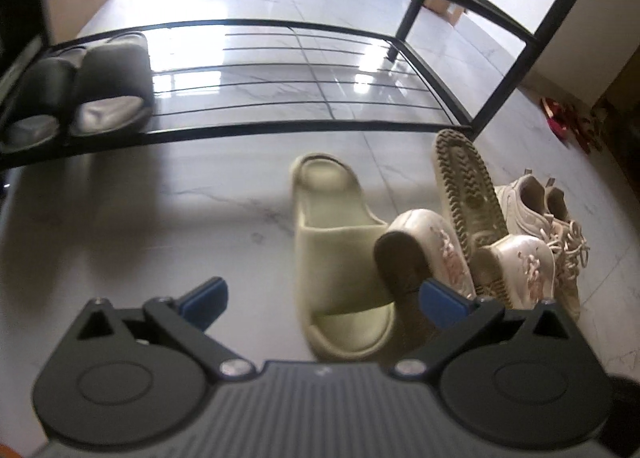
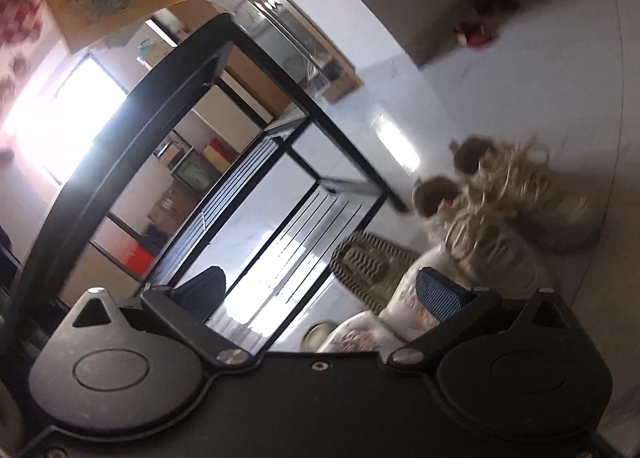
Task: Organize scattered shoes
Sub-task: 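Bring the left gripper to the heel of a white embroidered shoe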
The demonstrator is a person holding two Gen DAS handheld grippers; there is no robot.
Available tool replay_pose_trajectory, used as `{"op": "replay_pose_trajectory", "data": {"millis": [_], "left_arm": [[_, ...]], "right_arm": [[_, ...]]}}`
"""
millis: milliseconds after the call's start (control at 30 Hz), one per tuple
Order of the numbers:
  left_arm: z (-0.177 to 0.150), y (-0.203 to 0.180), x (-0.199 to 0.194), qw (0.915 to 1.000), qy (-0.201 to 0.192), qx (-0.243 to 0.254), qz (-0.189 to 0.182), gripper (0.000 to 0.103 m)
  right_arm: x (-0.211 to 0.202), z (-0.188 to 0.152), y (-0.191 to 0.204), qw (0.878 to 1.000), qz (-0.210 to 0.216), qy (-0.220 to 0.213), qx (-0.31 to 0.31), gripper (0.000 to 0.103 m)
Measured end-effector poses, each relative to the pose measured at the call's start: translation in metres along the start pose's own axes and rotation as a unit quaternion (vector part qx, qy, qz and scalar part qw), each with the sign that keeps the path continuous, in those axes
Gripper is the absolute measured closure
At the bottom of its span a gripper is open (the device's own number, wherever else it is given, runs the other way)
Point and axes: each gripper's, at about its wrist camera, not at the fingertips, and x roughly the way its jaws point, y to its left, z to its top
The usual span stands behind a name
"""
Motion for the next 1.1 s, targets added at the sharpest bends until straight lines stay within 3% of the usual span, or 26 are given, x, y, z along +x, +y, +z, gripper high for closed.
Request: {"op": "replay_pose_trajectory", "data": {"millis": [233,467,533,667,833,1000,1100], "left_arm": [[0.008,-0.014,0.040,0.9926,0.058,-0.066,-0.084,0.001],[0.019,-0.018,0.066,0.9809,0.087,-0.131,-0.114,0.001],[0.020,-0.019,0.071,0.9743,0.094,-0.149,-0.141,0.001],[0.023,-0.025,0.077,0.9716,0.103,-0.155,-0.146,0.001],[0.022,-0.013,0.091,0.9600,0.107,-0.213,-0.146,0.001],[0.025,-0.018,0.107,0.9528,0.133,-0.220,-0.161,0.001],[0.026,-0.021,0.112,0.9539,0.141,-0.213,-0.157,0.001]], "right_arm": [[0.006,-0.004,-0.015,0.999,0.013,0.025,0.039,0.000],[0.012,-0.006,-0.027,0.995,0.026,0.050,0.082,0.000],[0.014,-0.004,-0.026,0.994,0.030,0.052,0.087,0.000],[0.021,0.001,-0.027,0.993,0.036,0.058,0.099,0.000],[0.018,0.000,-0.029,0.991,0.040,0.062,0.108,0.000],[0.019,0.000,-0.030,0.991,0.042,0.063,0.112,0.000],[0.019,0.001,-0.033,0.990,0.045,0.065,0.120,0.000]]}}
